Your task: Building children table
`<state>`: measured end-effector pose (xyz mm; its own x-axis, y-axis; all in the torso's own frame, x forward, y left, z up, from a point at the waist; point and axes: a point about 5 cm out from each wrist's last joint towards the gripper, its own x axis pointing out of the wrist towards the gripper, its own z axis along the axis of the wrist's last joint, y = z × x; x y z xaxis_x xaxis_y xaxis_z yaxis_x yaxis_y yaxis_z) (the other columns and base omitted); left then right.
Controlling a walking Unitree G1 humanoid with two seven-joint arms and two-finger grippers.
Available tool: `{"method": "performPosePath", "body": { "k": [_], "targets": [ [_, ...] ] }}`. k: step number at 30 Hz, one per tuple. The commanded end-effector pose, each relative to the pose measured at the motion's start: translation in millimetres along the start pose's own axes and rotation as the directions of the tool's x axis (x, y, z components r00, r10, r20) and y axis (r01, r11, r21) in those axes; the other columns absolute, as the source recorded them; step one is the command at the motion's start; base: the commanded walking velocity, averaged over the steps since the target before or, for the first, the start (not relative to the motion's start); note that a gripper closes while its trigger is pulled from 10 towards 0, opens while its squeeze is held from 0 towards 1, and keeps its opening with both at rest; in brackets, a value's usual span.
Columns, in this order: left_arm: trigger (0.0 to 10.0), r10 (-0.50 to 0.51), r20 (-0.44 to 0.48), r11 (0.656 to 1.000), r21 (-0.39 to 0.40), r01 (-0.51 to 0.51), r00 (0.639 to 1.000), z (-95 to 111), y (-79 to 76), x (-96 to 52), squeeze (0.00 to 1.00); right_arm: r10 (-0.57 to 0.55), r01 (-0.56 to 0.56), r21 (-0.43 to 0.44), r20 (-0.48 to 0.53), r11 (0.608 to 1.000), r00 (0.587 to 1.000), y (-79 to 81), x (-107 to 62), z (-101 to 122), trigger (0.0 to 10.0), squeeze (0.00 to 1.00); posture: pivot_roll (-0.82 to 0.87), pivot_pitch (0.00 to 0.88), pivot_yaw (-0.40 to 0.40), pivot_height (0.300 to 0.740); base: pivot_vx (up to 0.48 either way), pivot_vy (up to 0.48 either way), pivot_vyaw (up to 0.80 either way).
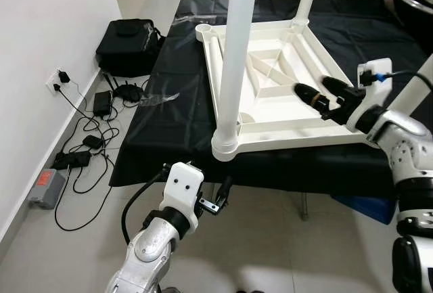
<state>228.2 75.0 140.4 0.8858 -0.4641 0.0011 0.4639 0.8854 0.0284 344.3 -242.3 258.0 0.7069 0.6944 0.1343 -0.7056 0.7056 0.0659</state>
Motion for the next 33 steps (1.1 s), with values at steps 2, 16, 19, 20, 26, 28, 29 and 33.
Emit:
{"method": "performPosePath", "body": {
  "k": [2, 16, 19, 20, 26, 28, 29, 33],
  "targets": [
    [10.0, -0.001, -0.006, 1.000, 0.001, 0.001, 1.000, 1, -1.3, -2.8, 0.00, 0.162, -0.163, 0.012, 0.028, 0.987, 0.986, 10.6, 3.2, 11, 10.0, 0.00, 0.15, 0.155, -0.051, 0.740, 0.000, 0.000, 0.00],
    [10.0, 0.008, -0.003, 1.000, -0.002, -0.008, 1.000, 3, -3.8, -7.3, 0.00, 0.401, -0.401, 0.018, -0.079, 0.916, 0.913, 28.1, 32.7, 2, 10.0, 0.00, 0.15, 0.178, -0.063, 0.740, 0.000, 0.000, 0.00],
    [10.0, 0.009, -0.003, 1.000, -0.002, -0.009, 1.000, 3, -4.6, -7.5, 0.00, 0.435, -0.434, 0.025, -0.071, 0.901, 0.898, 34.1, 42.1, 0, 10.0, 0.00, 0.16, 0.178, -0.069, 0.740, 0.000, 0.000, 0.00],
    [10.0, 0.010, -0.003, 1.000, -0.003, -0.010, 1.000, 4, -5.1, -7.6, 0.00, 0.452, -0.451, 0.025, -0.064, 0.892, 0.890, 37.3, 47.1, 0, 10.0, 0.00, 0.16, 0.181, -0.066, 0.740, 0.000, 0.000, 0.00],
    [10.0, 0.013, -0.001, 1.000, -0.003, -0.013, 1.000, 4, -5.8, -7.4, 0.00, 0.490, -0.489, 0.026, -0.051, 0.872, 0.870, 43.1, 57.1, 2, 10.0, 0.00, 0.16, 0.179, -0.074, 0.740, 0.000, 0.000, 0.00],
    [10.0, 0.014, -0.001, 1.000, -0.003, -0.014, 1.000, 4, -5.9, -7.1, 0.00, 0.514, -0.513, 0.021, -0.039, 0.858, 0.857, 47.6, 63.1, 4, 10.0, 0.00, 0.15, 0.178, -0.075, 0.740, 0.000, 0.000, 0.00],
    [10.0, 0.014, -0.002, 1.000, -0.003, -0.014, 1.000, 4, -5.8, -6.9, 0.00, 0.523, -0.522, 0.021, -0.034, 0.853, 0.852, 49.8, 65.3, 5, 10.0, 0.00, 0.15, 0.178, -0.075, 0.740, 0.000, 0.000, 0.00],
    [10.0, 0.014, -0.003, 1.000, -0.002, -0.014, 1.000, 4, -5.5, -6.7, 0.00, 0.530, -0.530, 0.019, -0.034, 0.848, 0.847, 51.9, 68.0, 5, 10.0, 0.00, 0.15, 0.177, -0.075, 0.740, 0.000, 0.000, 0.00]
  ]
}}
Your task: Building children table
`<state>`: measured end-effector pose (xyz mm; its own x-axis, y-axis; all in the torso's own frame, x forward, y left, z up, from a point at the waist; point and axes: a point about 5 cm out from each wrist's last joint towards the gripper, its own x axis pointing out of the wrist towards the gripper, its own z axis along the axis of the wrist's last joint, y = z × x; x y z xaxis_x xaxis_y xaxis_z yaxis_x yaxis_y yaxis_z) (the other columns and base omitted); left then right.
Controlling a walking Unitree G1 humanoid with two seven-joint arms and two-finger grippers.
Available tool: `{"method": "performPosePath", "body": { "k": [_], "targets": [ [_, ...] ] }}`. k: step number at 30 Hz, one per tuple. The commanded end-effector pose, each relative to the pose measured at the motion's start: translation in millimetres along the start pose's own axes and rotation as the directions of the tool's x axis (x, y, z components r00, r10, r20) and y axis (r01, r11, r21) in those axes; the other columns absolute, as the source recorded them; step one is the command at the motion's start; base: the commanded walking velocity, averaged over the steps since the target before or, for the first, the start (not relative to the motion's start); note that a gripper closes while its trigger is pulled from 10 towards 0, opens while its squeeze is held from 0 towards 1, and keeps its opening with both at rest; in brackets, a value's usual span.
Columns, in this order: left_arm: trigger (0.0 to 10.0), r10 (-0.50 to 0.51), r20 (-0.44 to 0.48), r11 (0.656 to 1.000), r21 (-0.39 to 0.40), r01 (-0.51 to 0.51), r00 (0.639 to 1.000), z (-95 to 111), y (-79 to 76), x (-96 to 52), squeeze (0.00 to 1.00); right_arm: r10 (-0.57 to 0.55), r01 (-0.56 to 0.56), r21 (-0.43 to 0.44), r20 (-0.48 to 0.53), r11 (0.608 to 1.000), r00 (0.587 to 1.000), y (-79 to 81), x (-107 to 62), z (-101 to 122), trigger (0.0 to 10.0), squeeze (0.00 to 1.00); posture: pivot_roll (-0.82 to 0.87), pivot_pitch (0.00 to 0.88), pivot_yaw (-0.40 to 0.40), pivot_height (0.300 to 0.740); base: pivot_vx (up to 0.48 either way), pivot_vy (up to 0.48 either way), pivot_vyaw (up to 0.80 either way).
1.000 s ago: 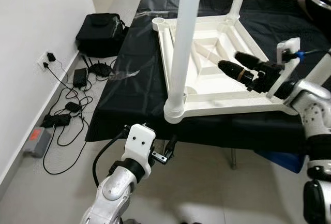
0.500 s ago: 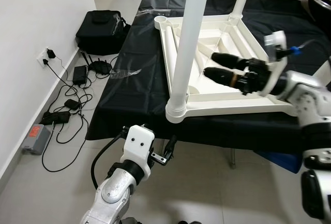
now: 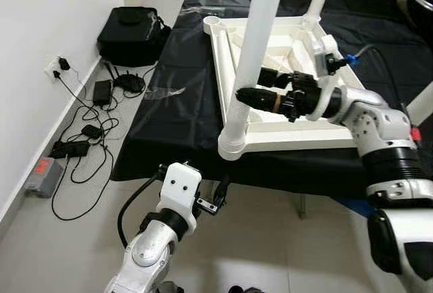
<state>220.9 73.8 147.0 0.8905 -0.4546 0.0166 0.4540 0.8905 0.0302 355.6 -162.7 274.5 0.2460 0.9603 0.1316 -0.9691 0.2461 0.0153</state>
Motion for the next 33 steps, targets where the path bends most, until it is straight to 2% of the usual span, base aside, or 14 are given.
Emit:
{"method": "performPosePath", "body": {
  "k": [1, 9, 10, 11, 21, 23, 26, 27, 30, 31, 32, 33],
  "targets": [
    [10.0, 0.003, -0.018, 1.000, -0.004, -0.003, 1.000, -3, -1.1, -0.6, 0.00, 0.013, -0.013, -0.013, -0.023, 1.000, 1.000, 0.4, 6.8, -1, 10.0, 0.00, 0.15, 0.174, -0.078, 0.740, 0.000, 0.000, 0.00],
    [10.0, 0.005, -0.018, 1.000, -0.001, -0.005, 1.000, -4, -0.4, -0.1, 0.00, 0.004, -0.005, -0.028, -0.042, 1.000, 0.999, 0.9, 21.6, -8, 10.0, 0.00, 0.15, 0.174, -0.076, 0.740, 0.000, 0.000, 0.00],
    [10.0, 0.006, -0.018, 1.000, -0.001, -0.006, 1.000, -4, -0.4, -0.1, 0.00, -0.008, 0.006, -0.031, -0.051, 1.000, 0.999, 0.1, 23.7, -10, 4.2, 0.00, 0.15, 0.173, -0.076, 0.740, 0.000, 0.000, 0.00],
    [10.0, 0.006, -0.018, 1.000, -0.001, -0.006, 1.000, -4, -0.4, -0.1, 0.00, -0.019, 0.016, -0.039, -0.061, 0.999, 0.998, -0.9, 25.0, -12, 0.0, 0.00, 0.15, 0.171, -0.078, 0.740, 0.000, 0.000, 0.00],
    [10.0, 0.008, -0.018, 1.000, 0.000, -0.008, 1.000, -5, -0.2, 0.7, 0.00, -0.103, 0.098, -0.063, -0.079, 0.993, 0.991, -6.7, 23.4, -15, 0.0, 0.00, 0.15, 0.165, -0.079, 0.740, 0.000, 0.000, 0.00],
    [10.0, 0.009, -0.018, 1.000, 0.000, -0.009, 1.000, -5, -0.2, 0.9, 0.00, -0.112, 0.107, -0.065, -0.083, 0.992, 0.990, -7.1, 21.0, -16, 0.0, 0.00, 0.15, 0.165, -0.079, 0.740, 0.000, 0.000, 0.00],
    [10.0, 0.009, -0.019, 1.000, 0.002, -0.009, 1.000, -6, 0.5, 1.7, 0.00, -0.212, 0.203, -0.085, -0.107, 0.975, 0.971, -12.2, 6.5, -20, 0.0, 0.00, 0.15, 0.160, -0.078, 0.740, 0.000, 0.000, 0.00],
    [10.0, 0.009, -0.019, 1.000, 0.002, -0.009, 1.000, -6, 0.5, 1.7, 0.00, -0.212, 0.203, -0.085, -0.107, 0.975, 0.971, -12.2, 6.5, -20, 0.0, 0.00, 0.15, 0.160, -0.078, 0.740, 0.000, 0.000, 0.00],
    [10.0, 0.008, -0.019, 1.000, 0.005, -0.007, 1.000, -6, 0.7, 1.9, 0.00, -0.404, 0.389, -0.126, -0.129, 0.913, 0.906, -22.0, -11.9, -24, 0.0, 0.00, 0.15, 0.150, -0.075, 0.740, 0.000, 0.000, 0.00],
    [10.0, 0.008, -0.019, 1.000, 0.005, -0.007, 1.000, -6, 0.7, 1.9, 0.00, -0.404, 0.389, -0.126, -0.129, 0.913, 0.906, -22.0, -11.9, -24, 0.0, 0.00, 0.15, 0.150, -0.075, 0.740, 0.000, 0.000, 0.00],
    [10.0, 0.007, -0.019, 1.000, 0.006, -0.007, 1.000, -6, 0.9, 2.0, 0.00, -0.465, 0.449, -0.132, -0.135, 0.884, 0.875, -25.3, -16.6, -25, 0.0, 0.00, 0.15, 0.150, -0.071, 0.740, 0.000, 0.000, 0.00],
    [10.0, 0.007, -0.019, 1.000, 0.006, -0.007, 1.000, -6, 0.9, 2.0, 0.00, -0.465, 0.449, -0.132, -0.135, 0.884, 0.875, -25.3, -16.6, -25, 0.0, 0.00, 0.15, 0.150, -0.071, 0.740, 0.000, 0.000, 0.00]
  ]
}}
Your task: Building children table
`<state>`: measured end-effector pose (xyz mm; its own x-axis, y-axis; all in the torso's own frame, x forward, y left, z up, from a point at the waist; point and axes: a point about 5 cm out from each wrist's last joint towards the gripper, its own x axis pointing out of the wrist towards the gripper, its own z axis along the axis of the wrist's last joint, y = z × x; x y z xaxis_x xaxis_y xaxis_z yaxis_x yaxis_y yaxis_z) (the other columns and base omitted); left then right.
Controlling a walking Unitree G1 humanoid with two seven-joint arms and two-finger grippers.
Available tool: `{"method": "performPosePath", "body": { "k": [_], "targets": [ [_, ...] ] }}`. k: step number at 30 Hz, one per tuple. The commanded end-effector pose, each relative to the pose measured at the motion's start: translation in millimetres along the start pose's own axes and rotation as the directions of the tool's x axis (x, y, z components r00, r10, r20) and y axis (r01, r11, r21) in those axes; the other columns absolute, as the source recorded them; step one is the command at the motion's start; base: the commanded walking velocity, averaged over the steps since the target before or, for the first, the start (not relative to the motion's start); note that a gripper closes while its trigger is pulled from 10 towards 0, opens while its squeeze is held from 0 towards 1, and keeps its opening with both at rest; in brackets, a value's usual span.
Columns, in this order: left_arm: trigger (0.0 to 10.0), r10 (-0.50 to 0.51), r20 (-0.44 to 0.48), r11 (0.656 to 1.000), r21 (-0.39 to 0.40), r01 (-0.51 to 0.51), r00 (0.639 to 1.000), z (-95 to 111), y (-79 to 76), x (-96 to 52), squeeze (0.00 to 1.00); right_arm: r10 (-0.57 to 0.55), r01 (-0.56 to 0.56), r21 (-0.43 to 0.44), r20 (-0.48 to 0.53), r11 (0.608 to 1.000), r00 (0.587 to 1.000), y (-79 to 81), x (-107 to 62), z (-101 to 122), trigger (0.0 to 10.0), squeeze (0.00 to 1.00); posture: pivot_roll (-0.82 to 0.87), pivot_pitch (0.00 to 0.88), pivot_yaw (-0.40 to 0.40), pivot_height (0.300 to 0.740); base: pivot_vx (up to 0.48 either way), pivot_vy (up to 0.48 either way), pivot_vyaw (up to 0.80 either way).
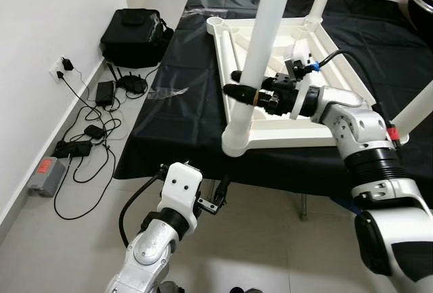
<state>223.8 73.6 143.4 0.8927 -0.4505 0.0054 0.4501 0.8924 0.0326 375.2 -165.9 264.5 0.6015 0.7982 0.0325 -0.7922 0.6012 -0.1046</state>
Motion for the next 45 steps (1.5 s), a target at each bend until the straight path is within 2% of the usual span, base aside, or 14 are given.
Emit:
{"method": "performPosePath", "body": {
  "k": [1, 11, 13, 14, 17, 23, 24, 25, 26, 34, 36, 41, 42, 45],
  "targets": [
    [10.0, 0.000, -0.008, 1.000, 0.005, 0.000, 1.000, -3, -0.2, -0.6, 0.00, -0.156, 0.160, 0.036, -0.090, 0.986, 0.984, -13.4, -15.5, -20, 0.0, 0.00, 0.15, 0.150, -0.068, 0.740, 0.000, 0.000, 0.00],
    [10.0, -0.008, -0.011, 1.000, 0.008, 0.009, 1.000, -4, 0.5, 0.1, 0.00, -0.572, 0.586, 0.046, -0.167, 0.809, 0.803, -30.8, -33.2, -32, 0.0, 0.00, 0.14, 0.147, -0.061, 0.740, 0.000, 0.000, 0.00],
    [10.0, -0.011, -0.011, 1.000, 0.011, 0.011, 1.000, -4, 0.4, 0.2, 0.00, -0.749, 0.768, 0.057, -0.187, 0.638, 0.636, -34.9, -40.7, -34, 0.0, 0.00, 0.14, 0.146, -0.058, 0.740, 0.000, 0.000, 0.00],
    [10.0, -0.011, -0.011, 1.000, 0.011, 0.011, 1.000, -4, 0.4, 0.2, 0.00, -0.749, 0.768, 0.057, -0.187, 0.638, 0.636, -34.9, -40.7, -34, 0.0, 0.00, 0.14, 0.146, -0.058, 0.740, 0.000, 0.000, 0.00],
    [10.0, -0.014, -0.011, 1.000, 0.013, 0.014, 1.000, -4, 0.1, 0.4, 0.00, -0.853, 0.874, 0.060, -0.194, 0.482, 0.484, -35.9, -45.4, -35, 0.0, 0.00, 0.14, 0.144, -0.058, 0.740, 0.000, 0.000, 0.00],
    [10.0, -0.012, -0.011, 1.000, 0.012, 0.012, 1.000, -4, -0.7, 0.0, 0.00, -0.939, 0.954, 0.057, -0.168, 0.295, 0.301, -34.3, -42.5, -34, 0.0, 0.00, 0.14, 0.152, -0.065, 0.740, 0.000, 0.000, 0.00],
    [10.0, -0.011, -0.010, 1.000, 0.011, 0.011, 1.000, -3, -0.9, -0.4, 0.00, -0.949, 0.963, 0.058, -0.164, 0.265, 0.271, -34.8, -40.4, -32, 3.5, 0.00, 0.14, 0.152, -0.065, 0.740, 0.000, 0.000, 0.00],
    [10.0, -0.011, -0.010, 1.000, 0.011, 0.011, 1.000, -3, -0.9, -0.4, 0.00, -0.949, 0.963, 0.058, -0.164, 0.265, 0.271, -34.8, -40.4, -32, 3.5, 0.00, 0.14, 0.152, -0.065, 0.740, 0.000, 0.000, 0.00],
    [10.0, -0.009, -0.009, 1.000, 0.010, 0.009, 1.000, -2, -1.4, -0.9, 0.00, -0.964, 0.974, 0.065, -0.140, 0.219, 0.226, -36.1, -37.5, -25, 10.0, 0.00, 0.14, 0.156, -0.066, 0.740, 0.000, 0.000, 0.00],
    [10.0, -0.009, -0.011, 1.000, 0.009, 0.009, 1.000, -2, -2.0, -0.9, 0.00, -0.981, 0.981, 0.084, -0.072, 0.176, 0.182, -36.9, -35.4, -9, 10.0, 0.00, 0.14, 0.162, -0.065, 0.740, 0.000, 0.000, 0.00],
    [10.0, -0.008, -0.010, 1.000, 0.007, 0.008, 1.000, -1, -2.1, -0.4, 0.00, -0.983, 0.981, 0.080, -0.022, 0.180, 0.182, -35.1, -30.8, 1, 10.0, 1.00, 0.14, 0.166, -0.063, 0.740, 0.000, 0.000, 0.00],
    [10.0, -0.005, -0.009, 1.000, 0.006, 0.005, 1.000, 0, -2.2, -0.1, 0.00, -0.989, 0.988, 0.063, 0.036, 0.144, 0.142, -32.4, -29.7, 12, 10.0, 1.00, 0.13, 0.164, -0.067, 0.740, 0.000, 0.000, 0.00],
    [10.0, -0.003, -0.010, 1.000, 0.004, 0.003, 1.000, 0, -2.4, -0.4, 0.00, -0.990, 0.990, 0.060, 0.057, 0.130, 0.127, -31.6, -29.9, 16, 10.0, 0.00, 0.13, 0.158, -0.069, 0.740, 0.000, 0.000, 0.00],
    [10.0, -0.001, -0.015, 1.000, -0.001, 0.001, 1.000, -1, -1.8, 0.0, 0.00, -0.988, 0.987, 0.081, 0.075, 0.138, 0.132, -30.3, -28.2, 17, 10.0, 0.00, 0.13, 0.162, -0.067, 0.740, 0.000, 0.000, 0.00]
  ]
}}
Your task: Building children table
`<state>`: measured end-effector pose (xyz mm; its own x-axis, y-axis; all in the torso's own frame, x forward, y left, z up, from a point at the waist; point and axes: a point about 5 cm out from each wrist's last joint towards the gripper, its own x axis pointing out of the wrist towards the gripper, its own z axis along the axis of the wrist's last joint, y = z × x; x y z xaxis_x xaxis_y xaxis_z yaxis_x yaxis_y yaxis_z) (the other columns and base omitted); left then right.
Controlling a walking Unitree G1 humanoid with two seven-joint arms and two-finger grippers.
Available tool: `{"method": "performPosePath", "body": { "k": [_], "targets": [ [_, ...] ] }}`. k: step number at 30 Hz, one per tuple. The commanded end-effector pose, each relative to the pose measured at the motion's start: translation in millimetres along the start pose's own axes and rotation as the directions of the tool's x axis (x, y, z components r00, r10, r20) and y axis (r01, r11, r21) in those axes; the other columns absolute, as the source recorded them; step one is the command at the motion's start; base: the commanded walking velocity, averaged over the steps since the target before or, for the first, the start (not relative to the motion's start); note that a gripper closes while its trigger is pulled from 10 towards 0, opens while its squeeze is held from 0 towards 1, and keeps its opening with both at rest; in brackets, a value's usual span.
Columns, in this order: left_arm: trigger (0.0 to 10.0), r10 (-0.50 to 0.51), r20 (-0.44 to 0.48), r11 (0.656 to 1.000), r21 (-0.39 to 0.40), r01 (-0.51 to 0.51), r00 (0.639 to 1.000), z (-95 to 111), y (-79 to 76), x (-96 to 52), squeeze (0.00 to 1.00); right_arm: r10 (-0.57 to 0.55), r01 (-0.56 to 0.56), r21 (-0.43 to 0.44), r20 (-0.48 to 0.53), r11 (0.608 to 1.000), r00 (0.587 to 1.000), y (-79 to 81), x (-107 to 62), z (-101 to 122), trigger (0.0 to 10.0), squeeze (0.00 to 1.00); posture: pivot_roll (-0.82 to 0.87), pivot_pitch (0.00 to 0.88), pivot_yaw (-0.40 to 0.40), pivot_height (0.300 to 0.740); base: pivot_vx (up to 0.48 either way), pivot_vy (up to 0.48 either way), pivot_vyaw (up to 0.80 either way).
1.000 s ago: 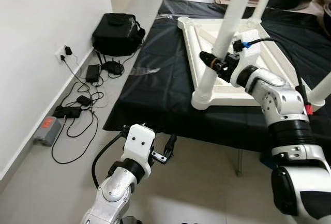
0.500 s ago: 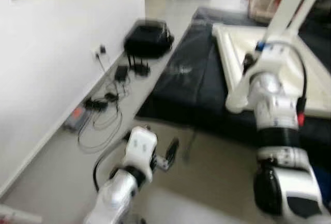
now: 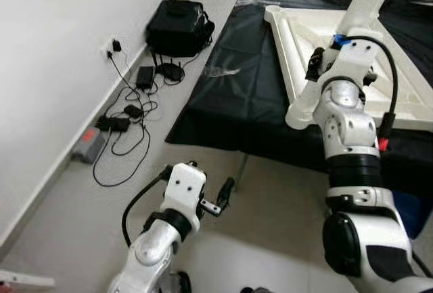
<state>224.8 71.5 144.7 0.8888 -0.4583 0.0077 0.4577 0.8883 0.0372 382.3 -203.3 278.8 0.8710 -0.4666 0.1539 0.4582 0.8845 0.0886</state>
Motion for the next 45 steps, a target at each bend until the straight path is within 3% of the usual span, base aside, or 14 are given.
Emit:
{"method": "performPosePath", "body": {
  "k": [1, 13, 17, 18, 20, 21, 23, 30, 32, 33, 36, 41, 43, 45],
  "targets": [
    [10.0, 0.007, -0.018, 1.000, -0.005, -0.008, 1.000, -2, -0.4, -1.9, 0.00, -0.022, 0.022, 0.007, 0.031, 1.000, 0.999, -2.7, 0.5, 6, 10.0, 0.00, 0.13, 0.162, -0.067, 0.740, 0.000, 0.000, 0.00],
    [10.0, 0.007, -0.019, 1.000, -0.002, -0.007, 1.000, -2, -0.1, -2.0, 0.00, 0.061, -0.060, 0.060, -0.019, 0.996, 0.998, -0.3, -4.8, -16, 10.0, 0.00, 0.14, 0.165, -0.065, 0.740, 0.000, 0.000, 0.00],
    [10.0, 0.008, -0.021, 1.000, -0.002, -0.008, 1.000, -2, 0.4, -2.5, 0.00, 0.253, -0.247, 0.133, -0.028, 0.960, 0.967, -0.3, -3.3, -22, 10.0, 0.00, 0.14, 0.166, -0.063, 0.740, 0.000, 0.000, 0.00],
    [10.0, 0.008, -0.021, 1.000, -0.002, -0.008, 1.000, -2, 0.4, -2.5, 0.00, 0.253, -0.247, 0.133, -0.028, 0.960, 0.967, -0.3, -3.3, -22, 10.0, 0.00, 0.14, 0.166, -0.063, 0.740, 0.000, 0.000, 0.00],
    [10.0, 0.005, -0.022, 1.000, -0.001, -0.005, 1.000, -2, 0.7, -2.4, 0.00, 0.427, -0.420, 0.164, -0.007, 0.893, 0.904, -1.0, -2.1, -22, 10.0, 0.00, 0.14, 0.166, -0.059, 0.740, 0.000, 0.000, 0.00],
    [10.0, 0.005, -0.022, 1.000, -0.001, -0.005, 1.000, -2, 0.7, -2.4, 0.00, 0.427, -0.420, 0.164, -0.007, 0.893, 0.904, -1.0, -2.1, -22, 10.0, 0.00, 0.14, 0.166, -0.059, 0.740, 0.000, 0.000, 0.00],
    [10.0, 0.004, -0.022, 1.000, 0.001, -0.004, 1.000, -2, 1.0, -2.1, 0.00, 0.524, -0.518, 0.147, -0.003, 0.843, 0.852, -5.7, 1.9, -23, 10.0, 0.00, 0.14, 0.163, -0.058, 0.740, 0.000, 0.000, 0.00],
    [10.0, 0.002, -0.021, 1.000, 0.003, -0.002, 1.000, -2, 1.2, -1.9, 0.00, 0.564, -0.559, 0.128, -0.001, 0.819, 0.826, -9.5, 6.3, -22, 10.0, 0.00, 0.15, 0.162, -0.059, 0.740, 0.000, 0.000, 0.00],
    [10.0, 0.002, -0.020, 1.000, 0.004, -0.001, 1.000, -2, 1.2, -2.0, 0.00, 0.665, -0.659, 0.125, -0.011, 0.742, 0.747, -7.4, 8.5, -23, 10.0, 0.00, 0.15, 0.163, -0.057, 0.740, 0.000, 0.000, 0.00],
    [10.0, 0.002, -0.020, 1.000, 0.004, -0.001, 1.000, -2, 1.2, -2.0, 0.00, 0.665, -0.659, 0.125, -0.011, 0.742, 0.747, -7.4, 8.5, -23, 10.0, 0.00, 0.15, 0.163, -0.057, 0.740, 0.000, 0.000, 0.00],
    [10.0, 0.002, -0.019, 1.000, 0.005, -0.002, 1.000, -2, 1.2, -2.8, 0.00, 0.781, -0.778, 0.078, -0.030, 0.624, 0.623, -1.9, 8.0, -25, 10.0, 0.00, 0.15, 0.165, -0.059, 0.740, 0.000, 0.000, 0.00],
    [10.0, 0.005, -0.017, 1.000, 0.005, -0.005, 1.000, -1, 1.0, -3.5, 0.00, 0.823, -0.818, 0.096, -0.041, 0.567, 0.566, 1.5, 7.7, -26, 10.0, 0.00, 0.16, 0.169, -0.063, 0.740, 0.000, 0.000, 0.00],
    [10.0, 0.007, -0.017, 1.000, 0.006, -0.007, 1.000, -1, 0.8, -4.0, 0.00, 0.868, -0.861, 0.112, -0.050, 0.496, 0.494, 4.5, 4.9, -27, 10.0, 0.00, 0.16, 0.169, -0.062, 0.740, 0.000, 0.000, 0.00],
    [10.0, 0.007, -0.017, 1.000, 0.006, -0.007, 1.000, -1, 0.8, -4.0, 0.00, 0.868, -0.861, 0.112, -0.050, 0.496, 0.494, 4.5, 4.9, -27, 10.0, 0.00, 0.16, 0.169, -0.062, 0.740, 0.000, 0.000, 0.00]
  ]
}}
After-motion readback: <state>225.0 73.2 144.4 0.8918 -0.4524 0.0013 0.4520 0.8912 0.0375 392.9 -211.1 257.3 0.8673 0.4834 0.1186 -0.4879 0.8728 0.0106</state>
